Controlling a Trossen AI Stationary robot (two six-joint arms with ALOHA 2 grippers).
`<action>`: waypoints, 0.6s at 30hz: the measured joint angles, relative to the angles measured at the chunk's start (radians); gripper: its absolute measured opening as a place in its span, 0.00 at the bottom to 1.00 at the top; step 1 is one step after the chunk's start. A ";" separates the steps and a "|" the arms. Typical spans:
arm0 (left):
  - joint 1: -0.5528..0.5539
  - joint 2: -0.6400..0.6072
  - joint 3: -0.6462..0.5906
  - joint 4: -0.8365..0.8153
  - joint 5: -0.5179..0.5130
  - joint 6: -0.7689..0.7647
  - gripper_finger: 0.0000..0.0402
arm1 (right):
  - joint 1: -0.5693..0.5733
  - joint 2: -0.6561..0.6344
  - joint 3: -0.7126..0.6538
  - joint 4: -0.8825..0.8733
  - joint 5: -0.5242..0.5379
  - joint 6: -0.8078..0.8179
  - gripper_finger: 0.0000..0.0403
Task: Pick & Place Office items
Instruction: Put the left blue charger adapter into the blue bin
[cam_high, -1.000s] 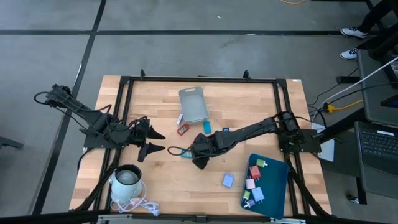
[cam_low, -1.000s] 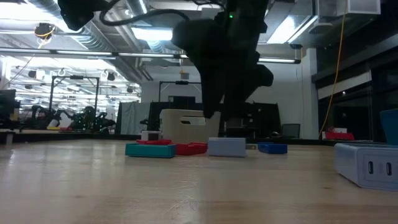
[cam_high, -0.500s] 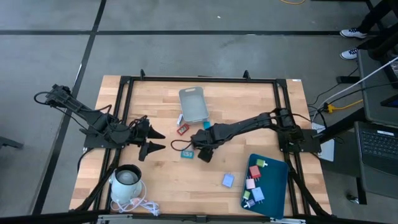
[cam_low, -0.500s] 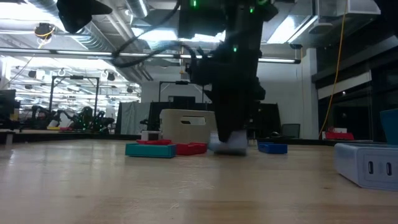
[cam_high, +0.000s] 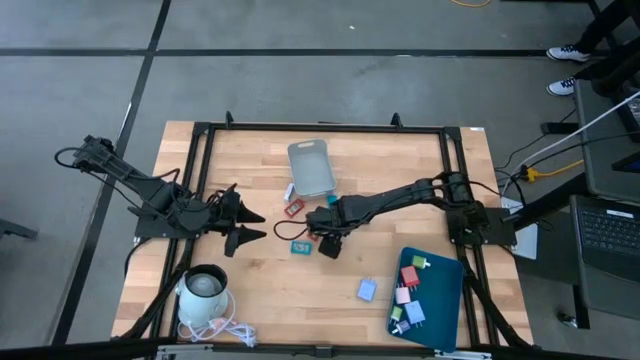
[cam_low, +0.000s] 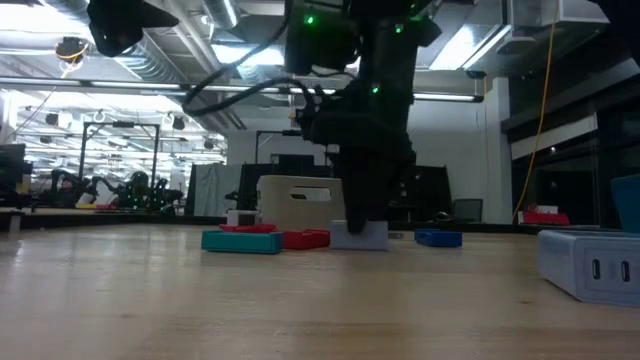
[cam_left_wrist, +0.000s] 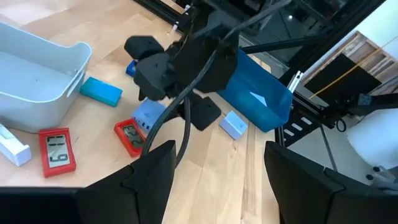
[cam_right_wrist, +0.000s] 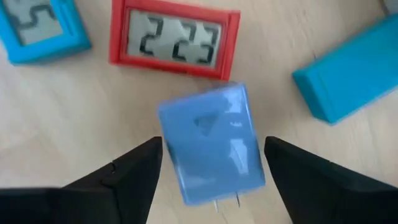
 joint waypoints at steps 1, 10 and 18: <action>0.000 0.000 0.000 0.000 -0.006 -0.002 0.60 | -0.001 0.005 0.000 0.010 0.000 -0.003 0.71; 0.000 0.000 0.000 -0.036 -0.010 -0.015 0.60 | 0.003 0.060 0.004 0.060 -0.046 -0.028 0.69; 0.000 0.000 0.000 -0.072 -0.005 -0.016 0.60 | 0.004 0.088 0.008 0.060 -0.024 -0.028 0.65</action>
